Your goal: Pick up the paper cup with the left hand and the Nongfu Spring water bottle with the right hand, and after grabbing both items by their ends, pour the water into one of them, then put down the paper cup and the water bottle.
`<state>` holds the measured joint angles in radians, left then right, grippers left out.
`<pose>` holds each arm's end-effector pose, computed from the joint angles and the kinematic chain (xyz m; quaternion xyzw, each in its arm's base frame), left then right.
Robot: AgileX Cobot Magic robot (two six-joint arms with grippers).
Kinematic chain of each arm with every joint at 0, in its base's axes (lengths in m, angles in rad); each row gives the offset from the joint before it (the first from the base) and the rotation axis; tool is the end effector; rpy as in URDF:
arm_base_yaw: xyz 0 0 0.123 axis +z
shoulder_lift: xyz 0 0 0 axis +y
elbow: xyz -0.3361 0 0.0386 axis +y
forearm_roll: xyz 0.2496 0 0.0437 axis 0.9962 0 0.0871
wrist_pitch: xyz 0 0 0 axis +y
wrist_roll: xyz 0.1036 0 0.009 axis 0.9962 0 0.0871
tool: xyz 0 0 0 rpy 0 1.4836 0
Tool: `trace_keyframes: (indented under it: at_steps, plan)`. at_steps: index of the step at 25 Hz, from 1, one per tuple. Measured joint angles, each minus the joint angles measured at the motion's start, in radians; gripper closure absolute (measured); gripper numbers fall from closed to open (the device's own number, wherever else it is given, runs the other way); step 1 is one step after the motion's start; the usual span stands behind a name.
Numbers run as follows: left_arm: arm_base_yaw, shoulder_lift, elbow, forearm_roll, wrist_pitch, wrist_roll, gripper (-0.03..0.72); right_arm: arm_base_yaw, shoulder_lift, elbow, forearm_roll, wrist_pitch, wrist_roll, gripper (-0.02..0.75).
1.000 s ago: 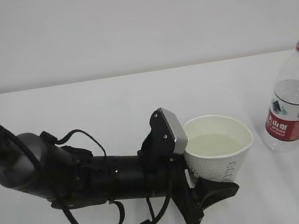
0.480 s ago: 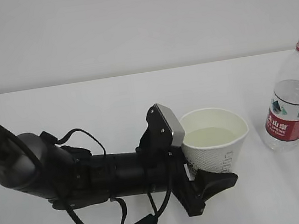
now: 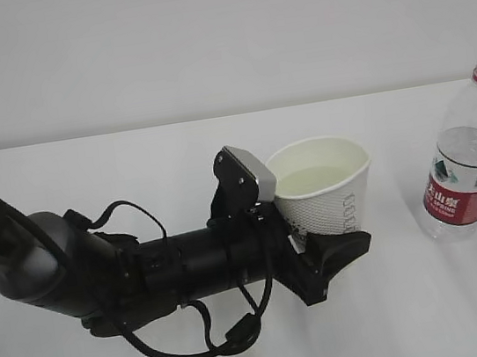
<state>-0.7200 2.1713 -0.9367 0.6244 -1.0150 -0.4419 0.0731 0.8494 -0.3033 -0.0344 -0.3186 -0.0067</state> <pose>0.2917 -0.3245 0.1366 0.3902 0.6683 -0.4189 0.4749 0.1455 0.0118 0.2940 -0.0460 0.7536 0.0151 0.6556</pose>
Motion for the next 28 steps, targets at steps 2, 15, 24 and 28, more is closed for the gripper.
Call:
trace_keyframes:
  at_steps: [2, 15, 24, 28]
  plan:
    - [0.000, 0.000, 0.000, -0.029, -0.004, 0.000, 0.181, 0.000, 0.000, 0.000, 0.000, 0.002, -0.001, 0.129]
    - [0.011, 0.000, 0.000, -0.185, -0.006, 0.093, 0.181, 0.000, 0.000, 0.000, 0.011, 0.004, -0.003, 0.140]
    - [0.101, 0.000, 0.000, -0.214, -0.006, 0.097, 0.181, 0.000, 0.000, 0.000, 0.011, 0.004, -0.003, 0.141]
    - [0.155, 0.000, 0.000, -0.220, -0.006, 0.097, 0.181, 0.000, 0.000, 0.000, 0.011, 0.004, -0.005, 0.141]
